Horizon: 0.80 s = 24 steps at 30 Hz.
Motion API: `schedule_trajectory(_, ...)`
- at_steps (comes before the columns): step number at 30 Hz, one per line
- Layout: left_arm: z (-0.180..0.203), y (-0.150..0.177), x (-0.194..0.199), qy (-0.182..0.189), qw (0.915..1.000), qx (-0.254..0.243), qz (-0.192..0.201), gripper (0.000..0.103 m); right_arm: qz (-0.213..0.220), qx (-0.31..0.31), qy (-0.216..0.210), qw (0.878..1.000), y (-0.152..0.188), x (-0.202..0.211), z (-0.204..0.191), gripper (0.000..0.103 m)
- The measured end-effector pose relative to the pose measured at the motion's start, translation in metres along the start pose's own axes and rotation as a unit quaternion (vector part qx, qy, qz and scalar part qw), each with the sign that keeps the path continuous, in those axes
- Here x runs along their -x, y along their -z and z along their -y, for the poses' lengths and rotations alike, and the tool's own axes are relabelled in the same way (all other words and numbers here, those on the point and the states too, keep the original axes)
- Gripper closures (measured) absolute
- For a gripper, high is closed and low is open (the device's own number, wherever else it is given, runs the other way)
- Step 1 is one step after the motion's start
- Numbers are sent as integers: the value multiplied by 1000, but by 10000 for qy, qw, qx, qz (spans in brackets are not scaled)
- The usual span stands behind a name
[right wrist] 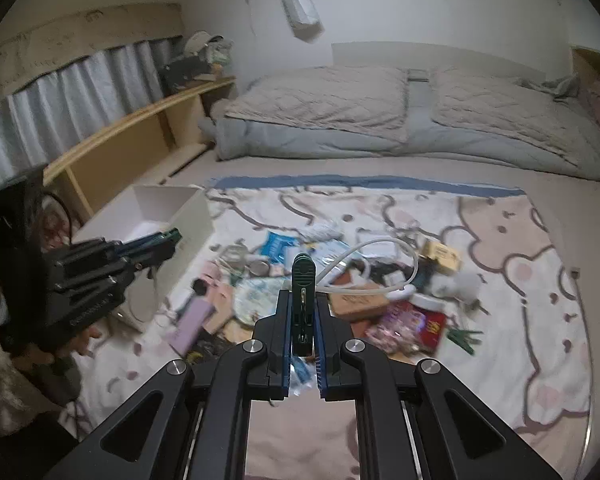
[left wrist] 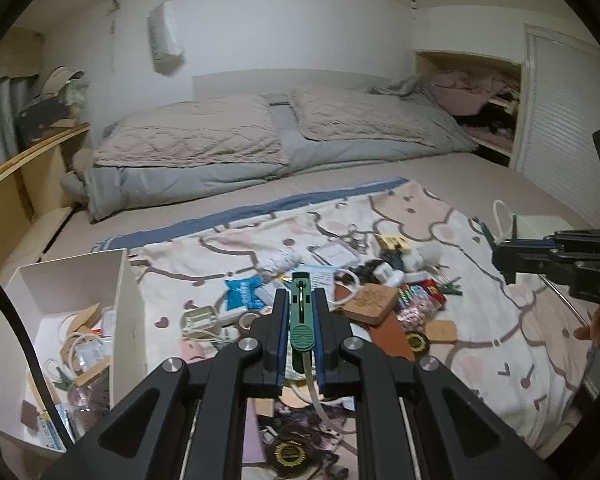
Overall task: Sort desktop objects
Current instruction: 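Lower the left tool into the white box and open it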
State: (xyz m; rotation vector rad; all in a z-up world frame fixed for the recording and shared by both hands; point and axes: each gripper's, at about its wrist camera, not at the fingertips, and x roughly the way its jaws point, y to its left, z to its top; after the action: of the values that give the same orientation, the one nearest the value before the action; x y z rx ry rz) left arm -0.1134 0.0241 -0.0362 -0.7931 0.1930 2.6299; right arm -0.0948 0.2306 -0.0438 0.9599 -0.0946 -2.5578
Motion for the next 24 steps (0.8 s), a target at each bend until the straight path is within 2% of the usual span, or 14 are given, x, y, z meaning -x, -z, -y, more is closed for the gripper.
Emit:
schedule_trajectory(13,-51,-17,13,-770,9956,447,305,92,169,459,-265,9985,-41,-14,-24,93)
schedule_trajectory(24,-104,-15,21,-1470,9840,976,250,92,107,750,-645,9950,-65,-40,-48,93)
